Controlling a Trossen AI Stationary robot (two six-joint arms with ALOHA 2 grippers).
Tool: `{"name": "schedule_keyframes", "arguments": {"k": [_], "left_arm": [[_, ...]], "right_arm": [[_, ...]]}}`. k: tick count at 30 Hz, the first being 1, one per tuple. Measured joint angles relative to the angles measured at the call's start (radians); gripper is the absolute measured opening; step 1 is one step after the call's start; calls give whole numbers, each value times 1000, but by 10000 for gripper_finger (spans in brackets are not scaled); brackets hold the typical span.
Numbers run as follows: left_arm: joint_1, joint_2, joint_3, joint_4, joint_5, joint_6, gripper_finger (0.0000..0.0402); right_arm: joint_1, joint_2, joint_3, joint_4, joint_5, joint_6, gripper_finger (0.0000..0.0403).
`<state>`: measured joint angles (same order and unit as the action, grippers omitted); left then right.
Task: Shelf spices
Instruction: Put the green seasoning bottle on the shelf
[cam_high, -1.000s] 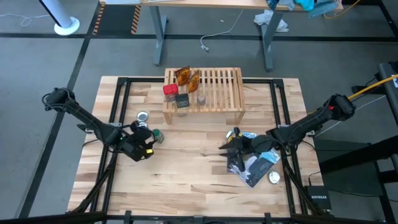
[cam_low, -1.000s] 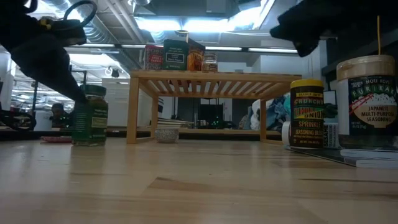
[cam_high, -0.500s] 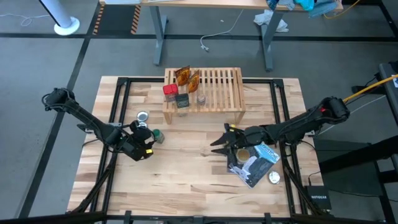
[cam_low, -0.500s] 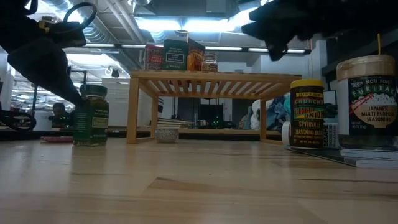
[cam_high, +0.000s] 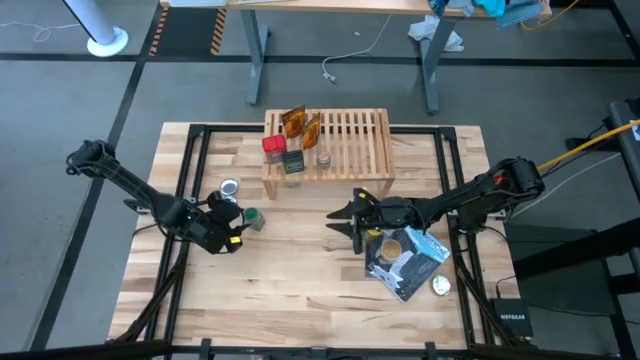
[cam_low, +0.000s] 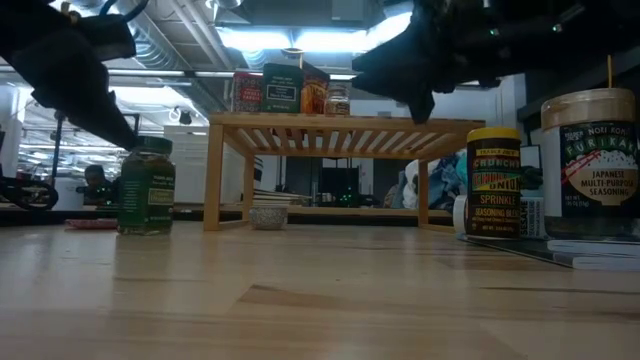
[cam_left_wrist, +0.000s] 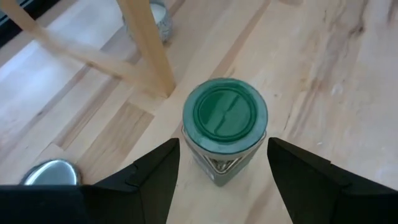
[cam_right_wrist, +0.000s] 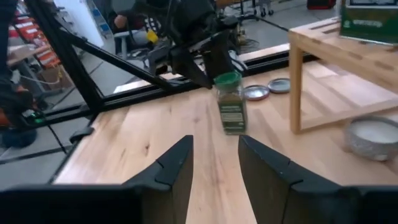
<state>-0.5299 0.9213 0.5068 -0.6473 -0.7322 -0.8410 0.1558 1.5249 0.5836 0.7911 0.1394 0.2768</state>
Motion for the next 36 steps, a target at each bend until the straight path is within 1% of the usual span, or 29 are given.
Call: {"name": "schedule_keyframes", "arguments": {"k": [8, 15, 17, 21, 29, 33, 36], "left_arm": [[0, -26, 0, -21, 0, 0, 237], [1, -26, 0, -54, 1, 1, 237], [1, -26, 0, -54, 1, 4, 237], [1, -26, 0, -57, 12, 2, 237], [1, -25, 0, -61, 43, 0, 237], [1, -25, 0, -69, 44, -12, 237], [1, -25, 0, -76, 44, -24, 237]], "right_arm": [[0, -2, 43, 17, 8, -23, 134], [-4, 6, 69, -43, 56, -80, 134], [-15, 25, 79, -50, 37, -82, 134], [-48, 91, 121, -49, -43, -83, 134], [-87, 252, 272, -63, -165, -95, 134], [-87, 334, 365, -86, -177, -131, 134], [-86, 380, 437, -150, -177, -158, 134]]}}
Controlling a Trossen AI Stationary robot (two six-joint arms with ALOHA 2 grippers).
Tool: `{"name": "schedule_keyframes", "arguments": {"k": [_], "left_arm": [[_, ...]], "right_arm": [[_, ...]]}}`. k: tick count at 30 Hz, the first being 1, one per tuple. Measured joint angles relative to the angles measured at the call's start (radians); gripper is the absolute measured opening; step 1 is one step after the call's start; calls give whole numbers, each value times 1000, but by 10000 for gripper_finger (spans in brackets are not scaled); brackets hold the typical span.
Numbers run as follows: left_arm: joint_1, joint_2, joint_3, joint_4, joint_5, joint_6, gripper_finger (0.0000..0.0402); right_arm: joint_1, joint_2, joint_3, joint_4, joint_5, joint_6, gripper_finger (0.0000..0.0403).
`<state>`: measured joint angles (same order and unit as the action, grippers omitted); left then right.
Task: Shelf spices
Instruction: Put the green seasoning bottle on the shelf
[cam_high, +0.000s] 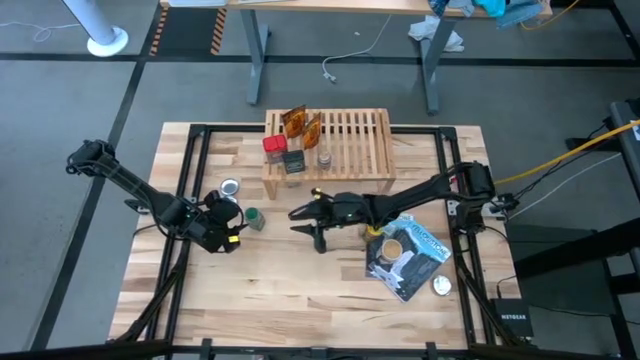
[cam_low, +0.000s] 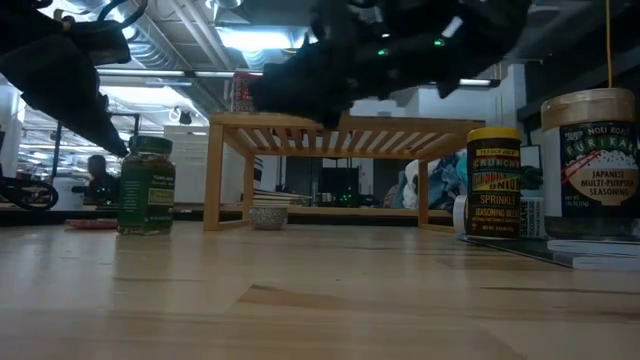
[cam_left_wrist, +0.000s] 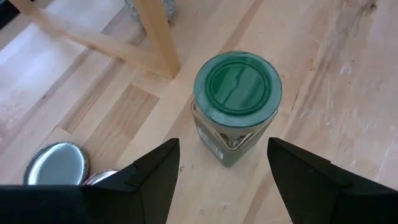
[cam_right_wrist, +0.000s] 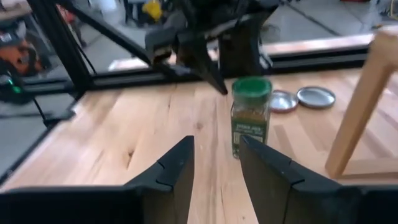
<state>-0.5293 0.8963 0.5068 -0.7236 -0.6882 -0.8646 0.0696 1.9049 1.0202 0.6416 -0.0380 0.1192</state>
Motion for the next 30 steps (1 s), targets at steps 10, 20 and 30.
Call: {"name": "schedule_keyframes", "arguments": {"k": [10, 20, 30], "left_arm": [[0, 0, 0, 18, -1, 1, 237], [0, 0, 0, 66, 0, 46, 237], [0, 1, 0, 159, 22, 116, 237]], "right_arm": [[0, 133, 169, -97, 0, -24, 134], [0, 177, 214, -100, 0, -25, 134], [1, 177, 214, -100, 2, -24, 134]]}}
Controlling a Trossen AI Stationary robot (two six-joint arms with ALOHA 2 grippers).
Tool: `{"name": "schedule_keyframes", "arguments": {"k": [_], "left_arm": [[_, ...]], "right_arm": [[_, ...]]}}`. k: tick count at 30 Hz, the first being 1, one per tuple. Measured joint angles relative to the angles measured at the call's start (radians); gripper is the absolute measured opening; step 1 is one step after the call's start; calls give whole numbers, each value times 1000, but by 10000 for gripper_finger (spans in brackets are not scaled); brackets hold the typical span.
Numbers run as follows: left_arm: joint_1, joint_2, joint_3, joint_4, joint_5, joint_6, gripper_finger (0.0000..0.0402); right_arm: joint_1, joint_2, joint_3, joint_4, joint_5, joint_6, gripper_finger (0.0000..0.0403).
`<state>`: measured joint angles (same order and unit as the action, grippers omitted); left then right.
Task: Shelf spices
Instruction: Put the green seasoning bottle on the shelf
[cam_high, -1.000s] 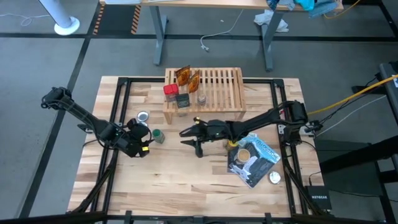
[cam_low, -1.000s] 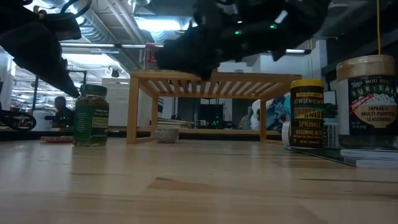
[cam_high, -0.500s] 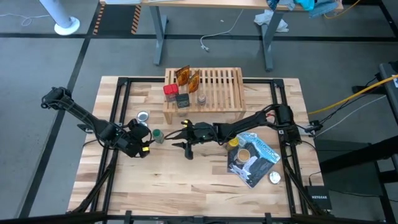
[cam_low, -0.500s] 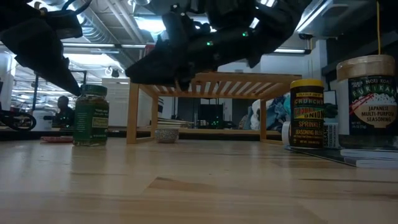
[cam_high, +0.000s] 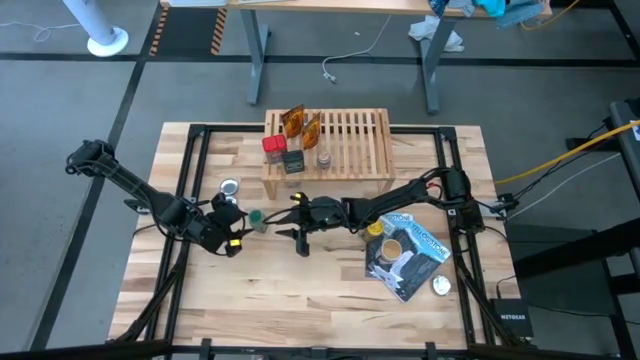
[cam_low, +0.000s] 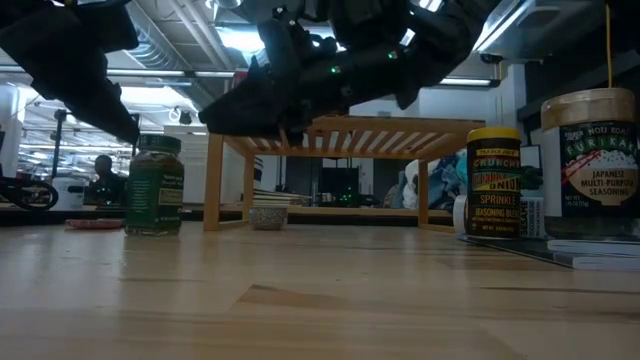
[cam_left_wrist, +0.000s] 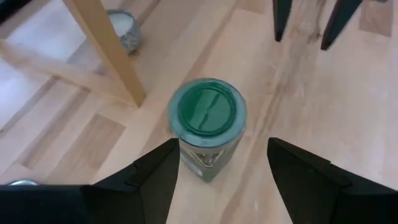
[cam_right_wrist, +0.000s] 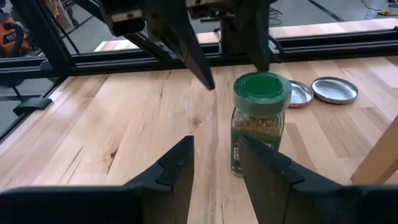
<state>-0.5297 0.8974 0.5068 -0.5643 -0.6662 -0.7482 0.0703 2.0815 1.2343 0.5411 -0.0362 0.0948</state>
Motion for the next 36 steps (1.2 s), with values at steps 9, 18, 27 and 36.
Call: {"name": "schedule_keyframes", "arguments": {"k": [9, 18, 27, 36], "left_arm": [[0, 0, 0, 10, 16, -1, 237], [1, 0, 0, -149, -4, -60, 237], [80, 0, 0, -187, -33, -54, 237], [161, 16, -2, -98, -32, 37, 237]], "right_arm": [[0, 0, 0, -1, 17, 0, 134], [0, -1, 0, -20, 28, 0, 134], [-1, 36, 27, -30, 27, 0, 134], [-16, 84, 107, -16, 24, -23, 134]]}}
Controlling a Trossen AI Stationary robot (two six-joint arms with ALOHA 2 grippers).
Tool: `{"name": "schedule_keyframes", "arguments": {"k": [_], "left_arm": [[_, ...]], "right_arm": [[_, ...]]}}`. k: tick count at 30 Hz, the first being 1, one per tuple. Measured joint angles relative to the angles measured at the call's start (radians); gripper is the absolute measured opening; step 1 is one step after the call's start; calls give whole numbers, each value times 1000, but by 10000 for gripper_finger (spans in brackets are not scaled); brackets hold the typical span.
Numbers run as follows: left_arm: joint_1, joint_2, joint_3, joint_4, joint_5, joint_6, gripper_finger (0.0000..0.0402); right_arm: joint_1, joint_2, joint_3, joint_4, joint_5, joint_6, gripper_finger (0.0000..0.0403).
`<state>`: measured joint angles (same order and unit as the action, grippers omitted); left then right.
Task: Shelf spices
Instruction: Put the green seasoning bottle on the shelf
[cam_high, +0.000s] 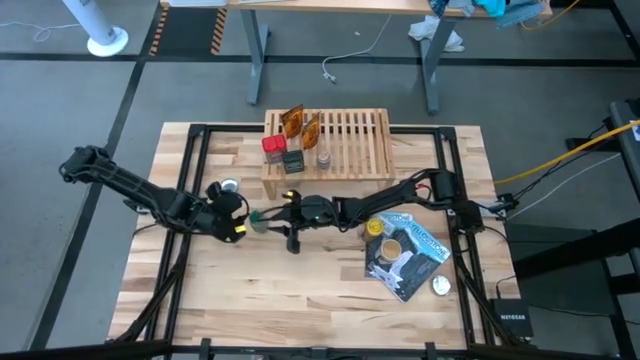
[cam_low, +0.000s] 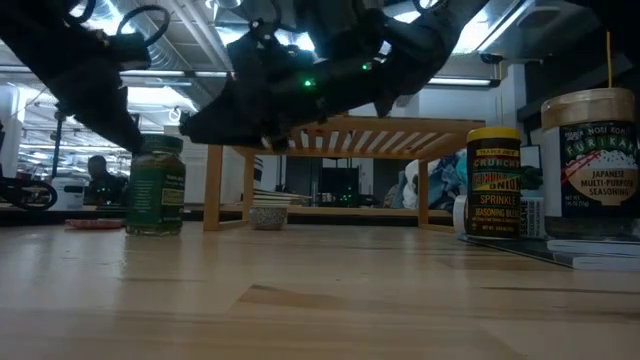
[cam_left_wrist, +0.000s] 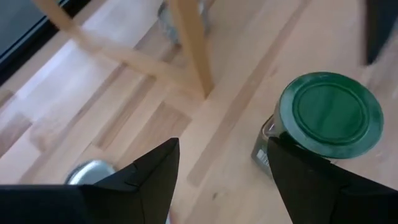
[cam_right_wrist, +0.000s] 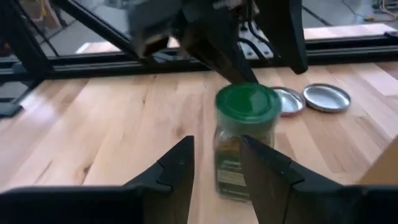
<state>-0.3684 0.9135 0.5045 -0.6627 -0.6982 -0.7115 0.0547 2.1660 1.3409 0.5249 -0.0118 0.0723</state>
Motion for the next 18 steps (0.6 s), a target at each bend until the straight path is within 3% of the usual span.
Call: {"name": "schedule_keyframes", "arguments": {"k": [6, 18], "left_arm": [[29, 29, 0, 110, 26, 90, 237], [71, 120, 0, 165, 56, 123, 237]], "right_arm": [[-5, 31, 59, -2, -9, 0, 134], [4, 35, 63, -25, -31, 51, 134]]}}
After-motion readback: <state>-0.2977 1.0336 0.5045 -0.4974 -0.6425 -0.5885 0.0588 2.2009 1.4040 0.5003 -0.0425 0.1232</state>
